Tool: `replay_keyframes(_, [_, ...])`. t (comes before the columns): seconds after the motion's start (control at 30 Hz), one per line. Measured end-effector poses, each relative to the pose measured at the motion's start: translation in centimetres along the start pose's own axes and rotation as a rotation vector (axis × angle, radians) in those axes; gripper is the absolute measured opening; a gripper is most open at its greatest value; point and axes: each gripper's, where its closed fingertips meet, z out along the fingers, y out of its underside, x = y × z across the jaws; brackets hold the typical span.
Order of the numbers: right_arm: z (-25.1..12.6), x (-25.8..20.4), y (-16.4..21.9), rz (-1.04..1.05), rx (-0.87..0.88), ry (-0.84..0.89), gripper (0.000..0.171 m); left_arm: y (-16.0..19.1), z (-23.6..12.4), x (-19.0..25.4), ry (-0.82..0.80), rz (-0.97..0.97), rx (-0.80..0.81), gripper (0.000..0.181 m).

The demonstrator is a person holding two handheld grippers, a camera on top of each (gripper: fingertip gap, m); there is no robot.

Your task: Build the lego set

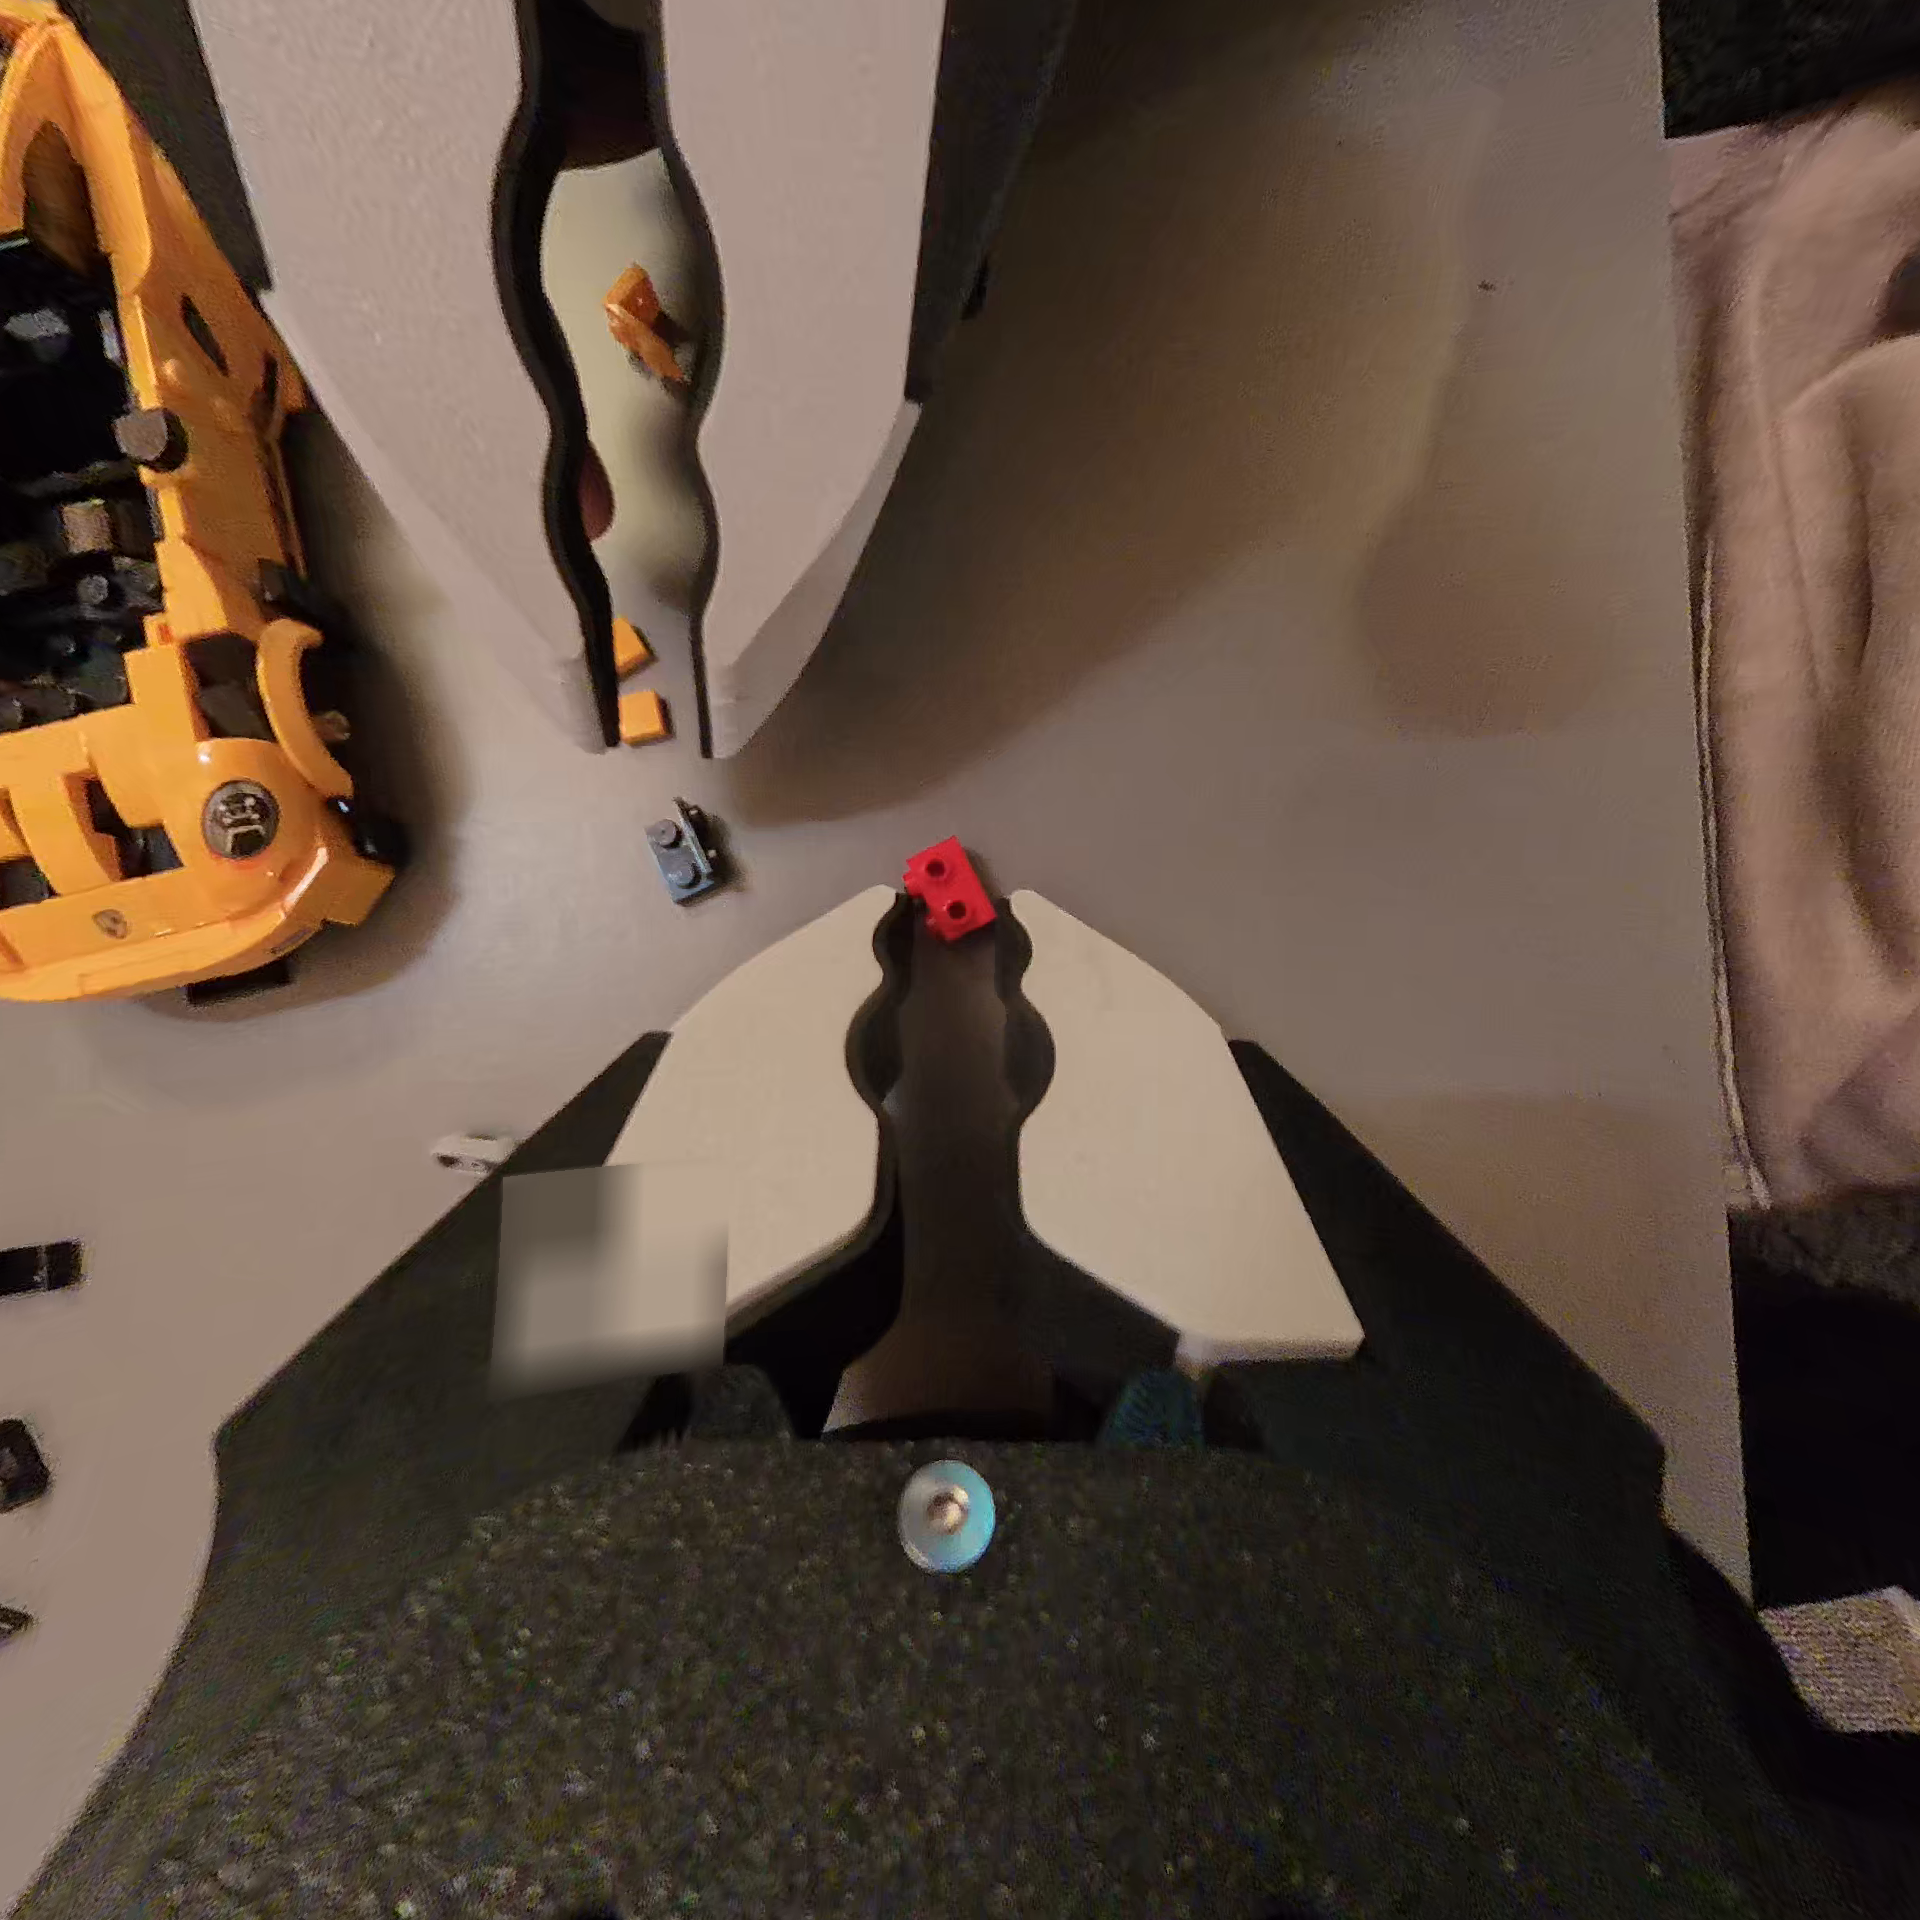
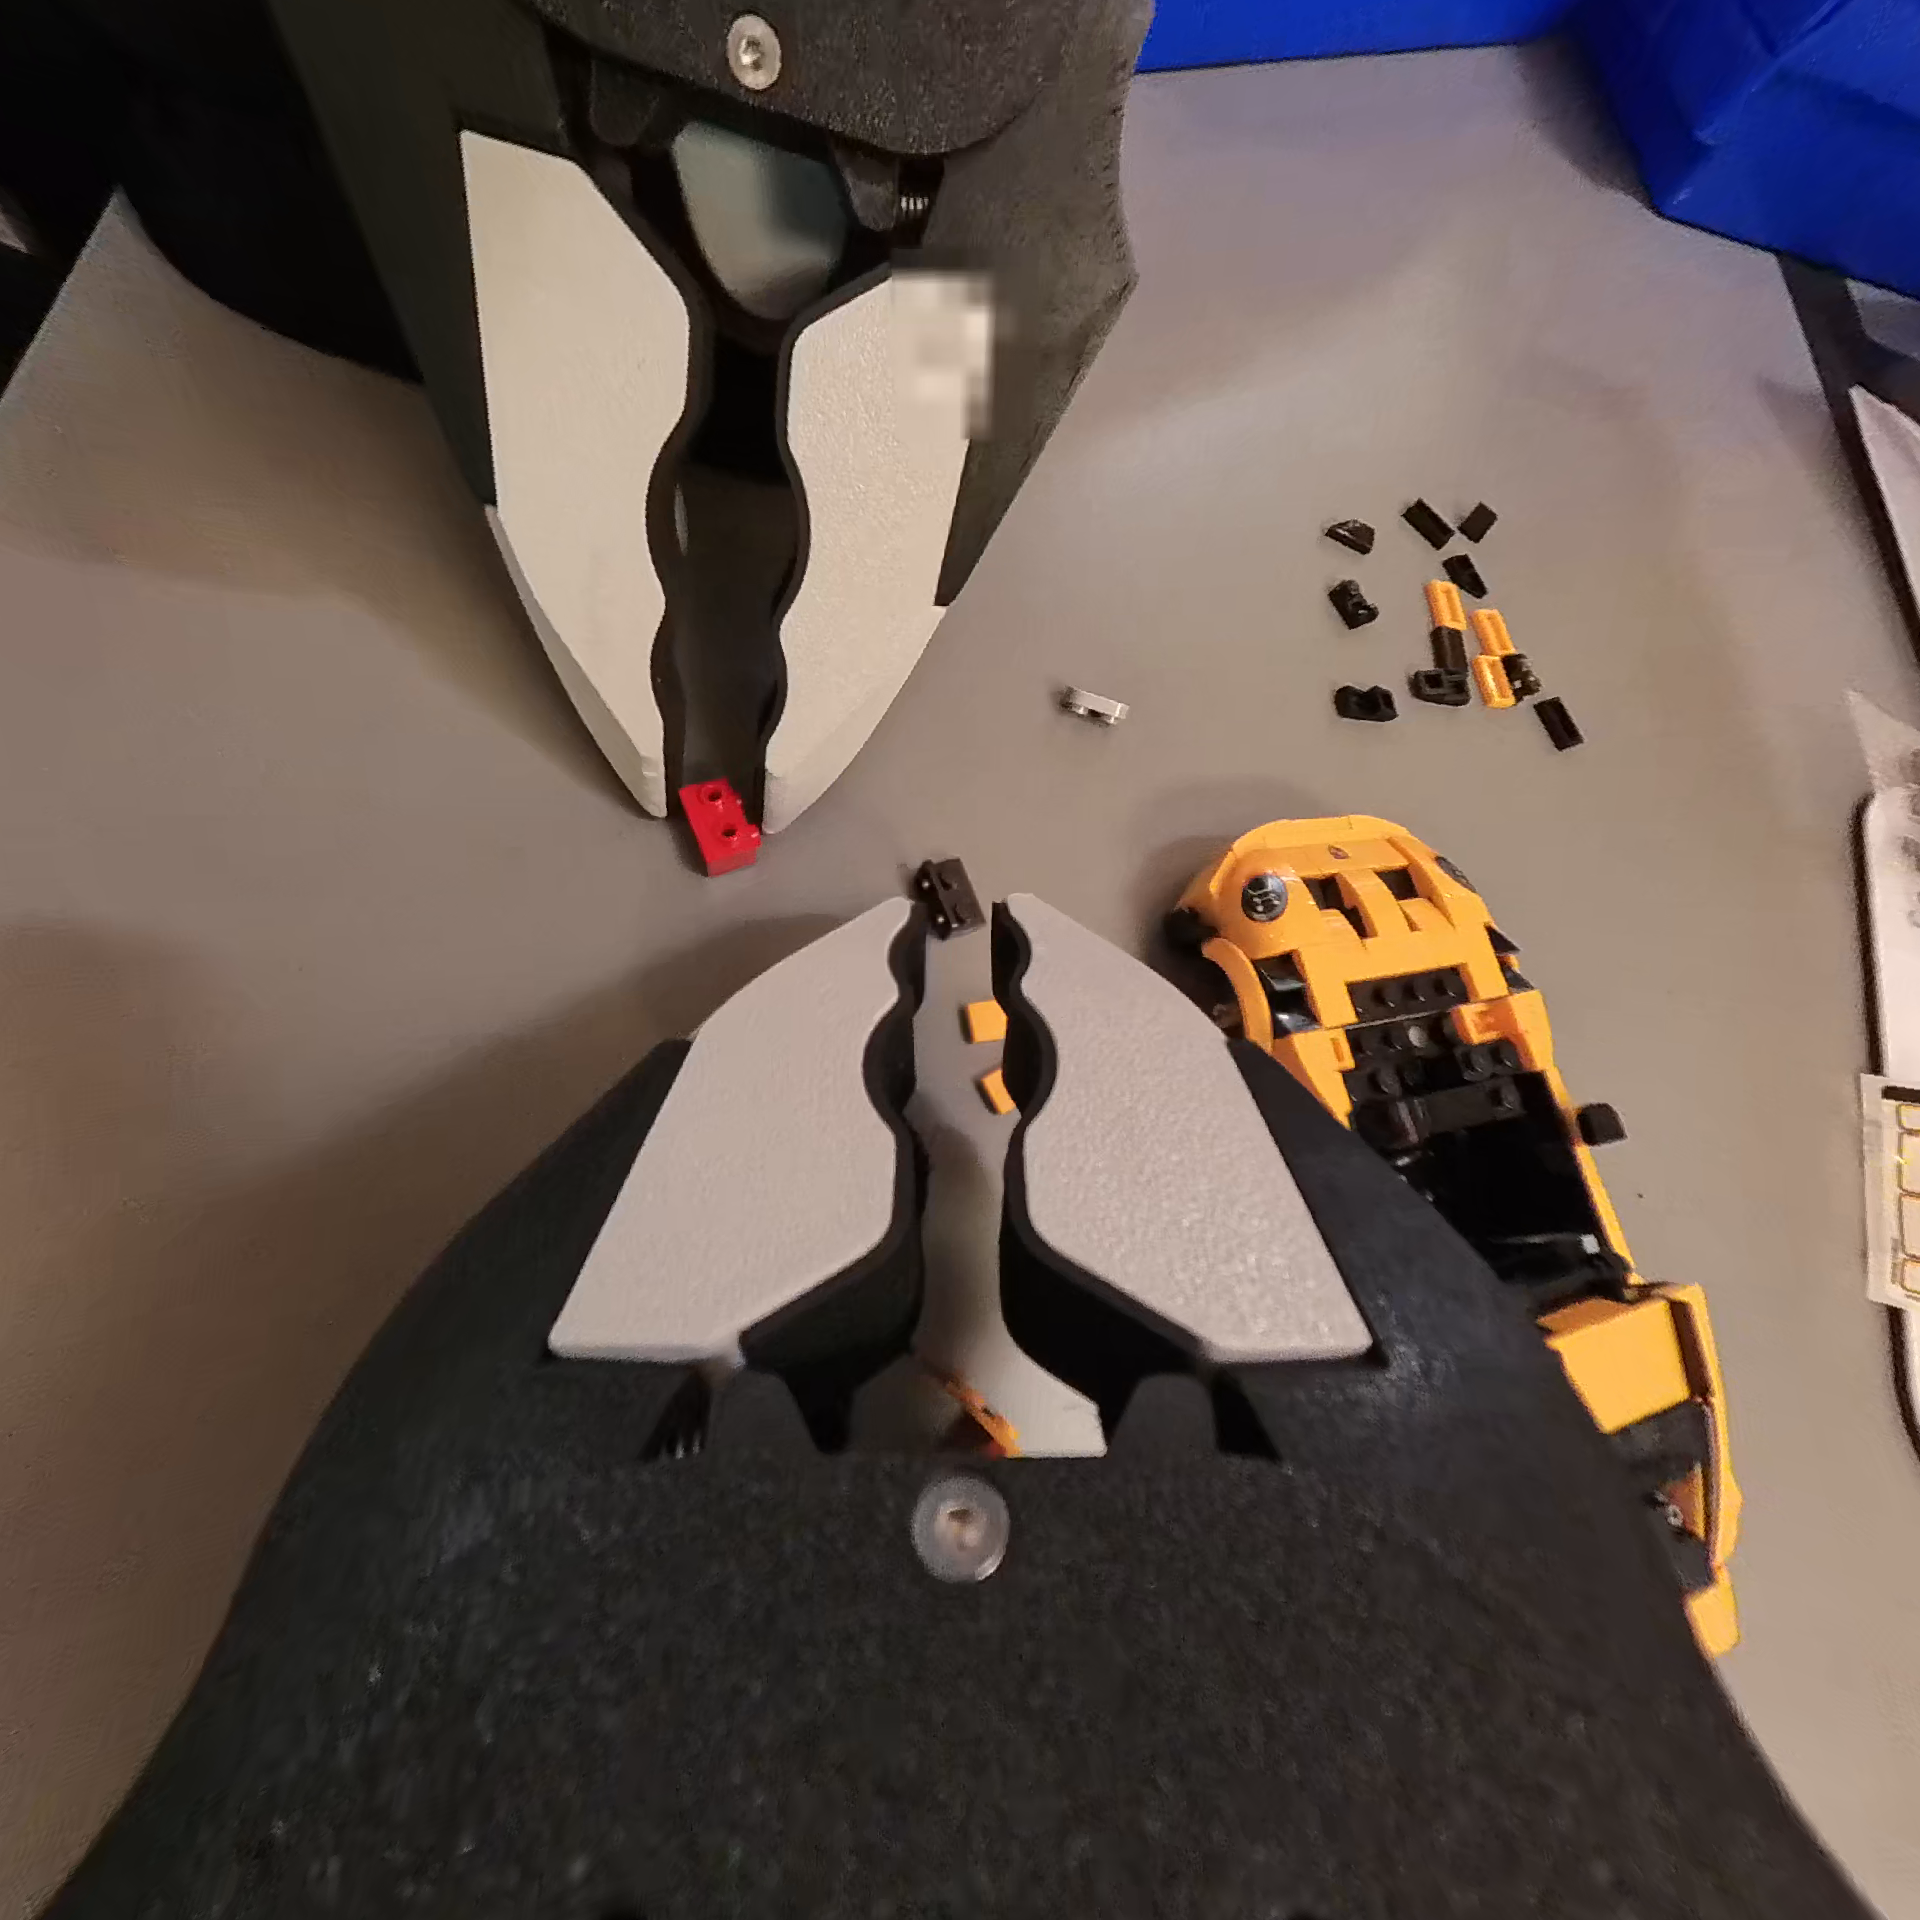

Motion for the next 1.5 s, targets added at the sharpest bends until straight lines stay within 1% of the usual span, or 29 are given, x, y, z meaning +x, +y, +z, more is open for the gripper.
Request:
replay_keyframes(0.07, [0.1,0.0,-0.1,-0.009,-0.007,0.001,0.012,0.1,-0.1,-0.2,0.000,0.006,0.011,0.017])
replay_keyframes(0.13, [0.2,0.0,-0.3,-0.012,-0.012,-0.006,0.011,0.1,-0.1,-0.3,-0.008,-0.006,0.010,0.024])
replay_keyframes(0.33, [0.7,0.6,-1.1,-0.020,-0.018,-0.013,0.012,0.2,-0.2,-0.4,-0.028,-0.022,0.007,0.027])
replay_keyframes(0.47, [0.9,1.0,-1.3,-0.011,-0.005,-0.013,0.014,0.0,0.0,0.3,-0.001,-0.013,0.012,0.031])
replay_keyframes(0.57, [0.9,0.9,-0.9,0.008,0.002,-0.019,0.014,-0.1,0.1,0.3,0.007,-0.022,0.015,0.030])
replay_keyframes(0.7, [0.8,0.9,-0.5,0.020,0.006,-0.019,0.014,0.0,0.0,0.2,0.008,-0.035,0.017,0.017])
replay_keyframes(0.77, [0.7,1.0,-0.5,0.025,0.010,-0.017,0.014,0.0,0.1,0.1,0.005,-0.039,0.018,0.014])
replay_keyframes(1.07, [-0.1,1.4,0.1,0.044,-0.001,-0.004,0.014,0.1,-0.1,-0.4,-0.028,-0.040,0.021,0.013])
replay_keyframes(1.27, [-0.6,0.6,1.0,0.043,-0.056,-0.061,0.012,0.4,-0.3,-1.0,-0.055,-0.056,0.012,0.021])
replay_keyframes(1.4, [0.2,-0.2,0.6,-0.014,-0.117,-0.104,0.012,0.5,-0.5,-1.2,-0.057,-0.063,0.002,0.021])
replay_keyframes(1.5, [1.2,-0.5,0.4,-0.079,-0.180,-0.127,0.012,0.5,-0.4,-1.0,-0.046,-0.063,0.006,0.017])
